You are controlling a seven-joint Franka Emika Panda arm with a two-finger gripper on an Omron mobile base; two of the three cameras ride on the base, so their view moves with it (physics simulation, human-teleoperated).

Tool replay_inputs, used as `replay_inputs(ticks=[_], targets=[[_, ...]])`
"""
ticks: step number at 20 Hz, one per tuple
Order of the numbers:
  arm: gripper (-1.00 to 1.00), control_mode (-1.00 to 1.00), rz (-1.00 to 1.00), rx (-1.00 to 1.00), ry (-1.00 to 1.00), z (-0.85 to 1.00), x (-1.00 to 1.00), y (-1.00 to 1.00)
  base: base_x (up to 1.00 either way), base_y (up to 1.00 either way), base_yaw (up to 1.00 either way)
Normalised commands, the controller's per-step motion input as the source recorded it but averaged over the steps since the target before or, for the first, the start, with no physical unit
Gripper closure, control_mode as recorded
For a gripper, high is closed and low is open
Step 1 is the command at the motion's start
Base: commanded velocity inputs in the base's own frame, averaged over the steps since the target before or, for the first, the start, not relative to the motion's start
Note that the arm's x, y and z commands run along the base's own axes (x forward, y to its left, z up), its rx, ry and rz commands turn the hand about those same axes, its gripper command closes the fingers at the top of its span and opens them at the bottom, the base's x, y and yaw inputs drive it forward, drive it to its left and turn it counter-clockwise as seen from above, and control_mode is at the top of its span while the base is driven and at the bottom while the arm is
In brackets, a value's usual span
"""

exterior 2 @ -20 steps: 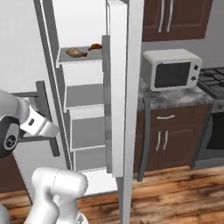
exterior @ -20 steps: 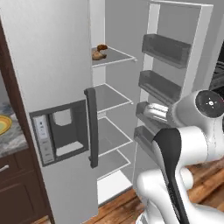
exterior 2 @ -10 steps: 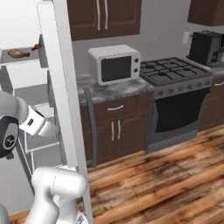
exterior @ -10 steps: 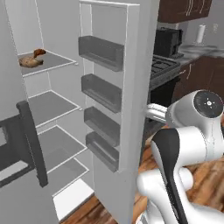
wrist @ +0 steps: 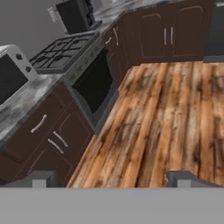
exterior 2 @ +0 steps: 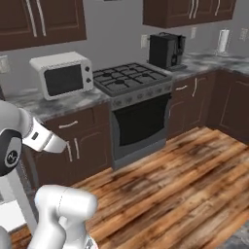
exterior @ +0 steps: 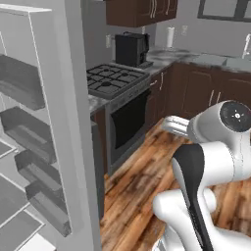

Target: Place the chicken drumstick on the counter behind the older chicken drumstick on the same shelf of the fridge to maintain FIFO order. Close the fridge door when finished.

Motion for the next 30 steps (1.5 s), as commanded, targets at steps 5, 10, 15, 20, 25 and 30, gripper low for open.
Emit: replay_inputs(ticks=[5,10,15,20,25,30], targets=[[-1.00,1.00,0.00,0.00,0.00,0.00,0.00,0.00,0.99,-0.33,0.33],[-1.00,1.00,0.00,0.00,0.00,0.00,0.00,0.00,0.61,-0.29,0.69],[-1.00,1.00,0.00,0.00,0.00,0.00,0.00,0.00,0.55,-0.46,0.76],[-1.00,1.00,0.00,0.00,0.00,0.00,0.00,0.00,0.59,-0.75,0.41],[-1.00,1.00,0.00,0.00,0.00,0.00,0.00,0.00,1.00,-0.70,0.09],[-1.00,1.00,0.00,0.00,0.00,0.00,0.00,0.00,0.83,-0.95,0.02]])
